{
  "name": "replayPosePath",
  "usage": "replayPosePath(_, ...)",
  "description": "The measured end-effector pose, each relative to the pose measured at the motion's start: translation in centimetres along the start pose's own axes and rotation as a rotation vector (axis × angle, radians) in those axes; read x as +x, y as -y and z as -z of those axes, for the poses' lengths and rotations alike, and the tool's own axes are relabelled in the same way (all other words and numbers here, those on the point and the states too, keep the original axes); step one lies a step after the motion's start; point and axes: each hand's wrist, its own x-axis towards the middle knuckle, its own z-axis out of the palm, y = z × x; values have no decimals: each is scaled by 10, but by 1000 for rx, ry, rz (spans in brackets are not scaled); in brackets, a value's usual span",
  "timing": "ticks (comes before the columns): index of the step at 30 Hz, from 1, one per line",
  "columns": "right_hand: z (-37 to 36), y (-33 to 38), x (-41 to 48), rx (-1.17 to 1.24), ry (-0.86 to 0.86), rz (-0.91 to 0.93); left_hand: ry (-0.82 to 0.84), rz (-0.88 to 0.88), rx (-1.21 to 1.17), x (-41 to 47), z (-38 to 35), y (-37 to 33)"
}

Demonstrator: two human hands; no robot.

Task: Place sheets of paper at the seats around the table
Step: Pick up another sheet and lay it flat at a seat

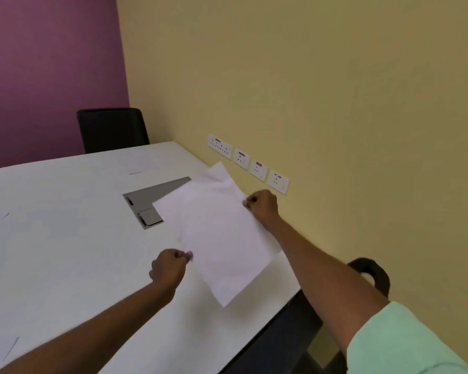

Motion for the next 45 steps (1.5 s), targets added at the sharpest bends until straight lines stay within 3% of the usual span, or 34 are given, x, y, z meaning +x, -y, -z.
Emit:
replayPosePath(8, -49, -108, 62, -12, 165, -116, -51, 170, 203, 50, -80, 23)
replayPosePath(17, -113, -215, 111, -153, 289, -51, -16, 256, 401, 110, -151, 66)
replayPosePath(30, -168, -277, 114, -211, 333, -183, 45, 276, 563, 120, -185, 115)
replayPosePath(45, -184, -286, 100, -254, 352, -181, 97, 240, 794, 127, -188, 132)
